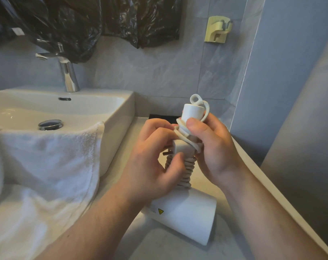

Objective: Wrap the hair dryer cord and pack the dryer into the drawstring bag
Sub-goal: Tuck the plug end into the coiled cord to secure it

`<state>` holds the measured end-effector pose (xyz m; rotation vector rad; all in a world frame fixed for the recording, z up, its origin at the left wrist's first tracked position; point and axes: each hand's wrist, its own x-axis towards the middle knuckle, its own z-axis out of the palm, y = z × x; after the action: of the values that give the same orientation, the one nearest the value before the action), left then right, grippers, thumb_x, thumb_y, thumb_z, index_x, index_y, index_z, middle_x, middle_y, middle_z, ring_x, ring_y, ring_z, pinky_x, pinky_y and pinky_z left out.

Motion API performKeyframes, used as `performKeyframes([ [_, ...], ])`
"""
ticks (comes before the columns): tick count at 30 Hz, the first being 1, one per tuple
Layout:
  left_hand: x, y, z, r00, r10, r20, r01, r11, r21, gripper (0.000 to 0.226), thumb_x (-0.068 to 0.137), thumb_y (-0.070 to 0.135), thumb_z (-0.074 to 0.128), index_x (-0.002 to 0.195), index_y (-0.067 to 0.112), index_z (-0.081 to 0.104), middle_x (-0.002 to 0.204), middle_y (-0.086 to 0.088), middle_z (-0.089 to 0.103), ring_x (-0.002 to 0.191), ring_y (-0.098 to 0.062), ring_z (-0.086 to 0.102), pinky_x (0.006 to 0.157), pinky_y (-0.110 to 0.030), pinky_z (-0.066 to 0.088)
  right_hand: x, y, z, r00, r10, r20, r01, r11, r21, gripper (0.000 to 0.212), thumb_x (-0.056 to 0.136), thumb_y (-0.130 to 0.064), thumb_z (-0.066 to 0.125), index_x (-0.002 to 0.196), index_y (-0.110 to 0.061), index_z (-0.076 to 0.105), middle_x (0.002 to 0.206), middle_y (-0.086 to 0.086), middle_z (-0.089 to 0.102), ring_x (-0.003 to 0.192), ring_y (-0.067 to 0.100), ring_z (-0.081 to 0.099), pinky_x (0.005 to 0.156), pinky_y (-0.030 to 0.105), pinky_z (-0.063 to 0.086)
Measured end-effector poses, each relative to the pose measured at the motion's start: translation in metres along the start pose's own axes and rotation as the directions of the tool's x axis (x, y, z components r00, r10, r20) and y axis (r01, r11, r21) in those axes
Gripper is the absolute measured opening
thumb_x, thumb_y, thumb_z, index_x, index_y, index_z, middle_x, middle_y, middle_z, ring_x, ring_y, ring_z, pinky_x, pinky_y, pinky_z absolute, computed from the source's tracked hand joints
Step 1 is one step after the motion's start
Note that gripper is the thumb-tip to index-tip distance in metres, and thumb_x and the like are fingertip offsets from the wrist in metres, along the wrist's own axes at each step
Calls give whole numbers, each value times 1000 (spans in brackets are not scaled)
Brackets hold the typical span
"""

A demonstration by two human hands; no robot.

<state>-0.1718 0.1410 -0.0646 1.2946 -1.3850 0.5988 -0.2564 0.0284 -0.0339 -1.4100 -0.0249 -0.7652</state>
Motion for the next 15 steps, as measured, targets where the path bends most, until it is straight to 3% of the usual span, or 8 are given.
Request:
performKeyframes([
  [4,-1,0,1,1000,-8,15,7,998,60,21,80,17,55,89,0,61,95,-6,51,87,-17,52,69,-29,47,0,4,2,988,-43,-149,35,998,-57,20,78,-22,54,96,-15,60,87,7,69,76,16,68,68,34,54],
  [8,-2,-4,3,1000,-15,23,14,997,76,17,88,35,61,95,21,54,85,13,46,76,-4,47,68,-13,40,-1,4,1,980,-94,-174,75,991,-114,21,79,-26,57,98,-17,59,84,2,69,77,11,68,65,25,54],
  [11,-2,-3,4,998,-58,32,57,998,30,10,89,34,59,94,28,53,79,14,48,71,-2,48,64,-13,41,0,4,-1,989,-94,-111,82,990,-112,21,75,-36,70,85,-21,60,75,-3,63,73,16,64,67,35,54],
  [13,-3,-2,4,995,-94,15,94,995,-11,8,88,32,59,91,29,52,79,15,51,71,-1,51,65,-11,43,1,5,-2,988,-90,-127,75,990,-120,19,74,-29,72,81,-18,58,71,0,61,68,20,64,63,42,54],
  [15,-4,-3,4,988,-152,9,152,986,-68,12,86,32,59,85,23,52,76,9,53,69,-6,53,62,-18,48,2,6,-3,978,-84,-190,67,993,-96,13,75,-19,69,79,-13,58,69,4,61,66,24,66,61,41,56],
])
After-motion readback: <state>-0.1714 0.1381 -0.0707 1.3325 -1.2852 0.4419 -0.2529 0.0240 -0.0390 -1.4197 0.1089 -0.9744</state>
